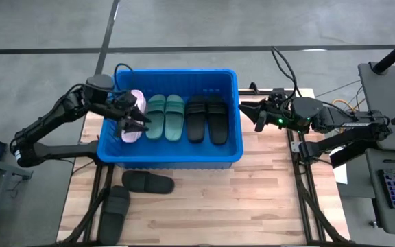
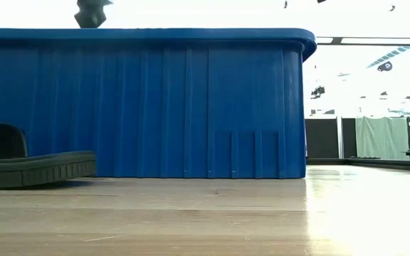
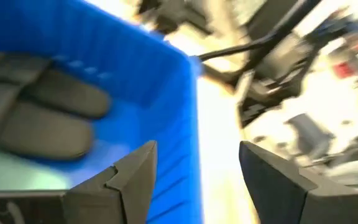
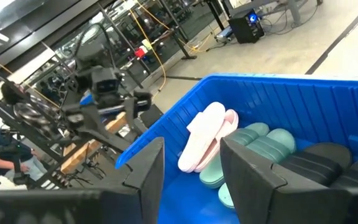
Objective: Pick and place slides into bin
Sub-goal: Put the black slide into the blue bin
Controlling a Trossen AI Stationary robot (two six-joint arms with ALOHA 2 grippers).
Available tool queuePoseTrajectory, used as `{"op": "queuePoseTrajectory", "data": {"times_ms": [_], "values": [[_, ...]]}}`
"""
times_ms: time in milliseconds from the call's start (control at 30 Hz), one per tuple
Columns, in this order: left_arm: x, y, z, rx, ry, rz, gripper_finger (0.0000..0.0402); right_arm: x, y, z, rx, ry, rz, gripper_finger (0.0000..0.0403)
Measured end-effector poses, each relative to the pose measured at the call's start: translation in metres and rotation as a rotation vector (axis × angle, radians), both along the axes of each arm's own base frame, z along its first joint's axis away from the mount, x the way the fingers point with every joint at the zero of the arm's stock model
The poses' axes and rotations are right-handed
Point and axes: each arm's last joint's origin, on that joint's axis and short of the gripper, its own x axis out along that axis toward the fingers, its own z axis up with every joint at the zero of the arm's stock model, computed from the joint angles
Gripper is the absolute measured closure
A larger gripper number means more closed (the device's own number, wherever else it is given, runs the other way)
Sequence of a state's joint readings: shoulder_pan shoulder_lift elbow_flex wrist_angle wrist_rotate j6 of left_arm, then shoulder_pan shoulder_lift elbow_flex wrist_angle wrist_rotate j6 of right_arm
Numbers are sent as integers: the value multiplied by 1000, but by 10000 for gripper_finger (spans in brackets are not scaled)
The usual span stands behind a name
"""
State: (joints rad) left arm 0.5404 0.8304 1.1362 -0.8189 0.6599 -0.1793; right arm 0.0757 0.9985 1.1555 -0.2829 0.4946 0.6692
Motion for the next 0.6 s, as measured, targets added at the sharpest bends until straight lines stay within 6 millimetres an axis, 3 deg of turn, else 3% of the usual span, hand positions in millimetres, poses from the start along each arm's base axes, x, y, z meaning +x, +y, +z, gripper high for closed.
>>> {"op": "queuePoseTrajectory", "data": {"times_ms": [267,433,600], "values": [[-3,-11,18,-210,-132,-134,189,0,0,0,-2,0,-3,263],[-8,-24,38,-262,-272,-180,189,0,0,0,-70,31,4,267],[-22,-35,54,-224,-413,-74,189,0,-8,0,-70,30,-32,264]]}}
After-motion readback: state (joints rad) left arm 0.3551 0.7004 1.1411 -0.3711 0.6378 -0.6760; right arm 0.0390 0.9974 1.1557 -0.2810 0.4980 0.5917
